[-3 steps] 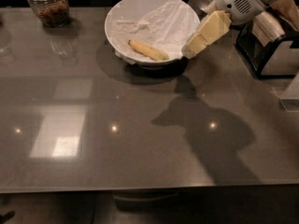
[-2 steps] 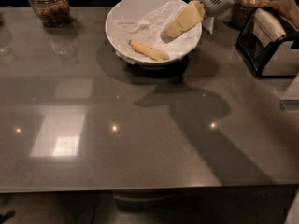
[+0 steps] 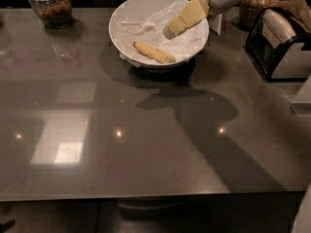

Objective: Pick banana from white bowl

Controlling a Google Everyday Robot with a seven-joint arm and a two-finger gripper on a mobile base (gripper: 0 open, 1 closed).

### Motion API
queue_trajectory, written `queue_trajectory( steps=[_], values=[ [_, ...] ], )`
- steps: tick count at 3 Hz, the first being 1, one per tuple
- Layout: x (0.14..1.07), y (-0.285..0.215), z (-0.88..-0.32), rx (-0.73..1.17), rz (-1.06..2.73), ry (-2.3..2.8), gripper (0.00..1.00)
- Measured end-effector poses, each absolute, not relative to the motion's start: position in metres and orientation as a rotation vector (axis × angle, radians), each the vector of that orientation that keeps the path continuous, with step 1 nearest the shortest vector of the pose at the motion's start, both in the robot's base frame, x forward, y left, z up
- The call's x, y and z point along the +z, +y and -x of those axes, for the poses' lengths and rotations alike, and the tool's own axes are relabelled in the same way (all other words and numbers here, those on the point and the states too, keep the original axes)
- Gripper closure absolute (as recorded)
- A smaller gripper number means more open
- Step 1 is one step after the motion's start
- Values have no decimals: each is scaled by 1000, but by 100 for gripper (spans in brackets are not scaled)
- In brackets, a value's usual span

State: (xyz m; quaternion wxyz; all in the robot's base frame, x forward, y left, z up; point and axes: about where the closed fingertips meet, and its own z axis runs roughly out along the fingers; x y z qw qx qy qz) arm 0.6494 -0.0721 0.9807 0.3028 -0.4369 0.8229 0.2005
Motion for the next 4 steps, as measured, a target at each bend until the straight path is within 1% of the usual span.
queue_trajectory(
  steps=[1,3,4],
  values=[
    [972,-56,-667,521,1148,2152,0],
    [943,1,-706,458,1188,2069,0],
    [928,12,-721,419,1194,2069,14]
  ],
)
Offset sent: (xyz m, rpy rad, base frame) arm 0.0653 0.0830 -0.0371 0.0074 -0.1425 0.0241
